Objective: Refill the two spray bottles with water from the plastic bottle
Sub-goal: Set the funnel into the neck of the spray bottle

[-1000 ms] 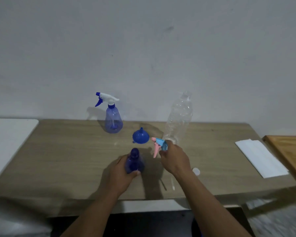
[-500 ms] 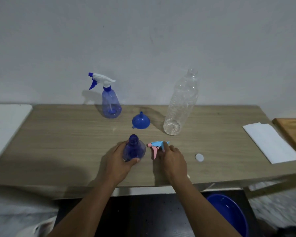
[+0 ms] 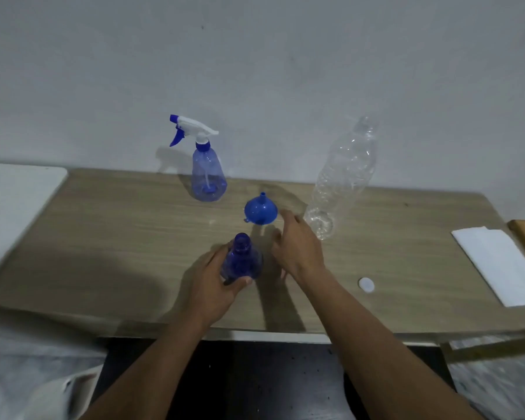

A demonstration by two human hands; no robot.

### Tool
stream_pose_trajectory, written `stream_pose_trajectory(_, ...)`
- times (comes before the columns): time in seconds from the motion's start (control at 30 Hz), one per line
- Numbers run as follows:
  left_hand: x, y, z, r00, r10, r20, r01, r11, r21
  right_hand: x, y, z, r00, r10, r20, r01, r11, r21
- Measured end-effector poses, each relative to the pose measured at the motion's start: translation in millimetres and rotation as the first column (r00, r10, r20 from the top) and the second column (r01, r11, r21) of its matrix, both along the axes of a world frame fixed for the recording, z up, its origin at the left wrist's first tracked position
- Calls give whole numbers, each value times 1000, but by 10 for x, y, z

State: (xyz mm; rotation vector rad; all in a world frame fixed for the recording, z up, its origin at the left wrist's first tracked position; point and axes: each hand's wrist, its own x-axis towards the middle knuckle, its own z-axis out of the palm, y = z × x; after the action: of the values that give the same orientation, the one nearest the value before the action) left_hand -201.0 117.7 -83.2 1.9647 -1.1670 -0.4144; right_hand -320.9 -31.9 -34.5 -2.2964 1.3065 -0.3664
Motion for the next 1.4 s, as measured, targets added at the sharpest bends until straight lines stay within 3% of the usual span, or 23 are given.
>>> stream_pose_trajectory(0.1,1,-18,-10,1000,-13,4,13,1000,-22,342,-338,-57,995,102,15,-103,993,64)
stream_pose_trajectory(0.3,-24,-19,-58,999,19,-49,-23,996,-83,763,-848,-311,879,374,-295,-339,926,166)
stream_pose_trajectory(0.47,-24,-6,-53,996,24,-91,-33,995,-98,763,-875,-274,828,366,-424,-387,921,38)
stream_pose_trajectory(0.6,-35,-1,5,995,18,-99,-28,995,-98,721,-883,-188,843,355,-403,-385,923,9)
stream_pose_trajectory(0.7,-2,6,37,995,14,-103,-24,995,-93,692,-854,-11,910,325,-260,-323,945,50)
stream_pose_trajectory(0.8,-19,15,65,994,17,-107,-26,996,-86,562,-771,224,972,222,78,-231,965,123)
stream_pose_trajectory(0.9,-38,29,100,993,13,-116,-20,998,-60,392,-614,459,944,99,315,-176,959,224)
stream_pose_trajectory(1.03,-27,25,91,995,27,-100,-31,999,-33,186,-368,684,834,-18,552,-215,910,354)
stream_pose_trajectory(1.13,-28,30,118,996,25,-91,-28,999,-30,68,-181,794,771,-24,636,-307,861,405)
stream_pose_trajectory(1.4,-37,34,154,986,31,-164,-30,1000,10,39,263,660,721,62,690,-357,887,294)
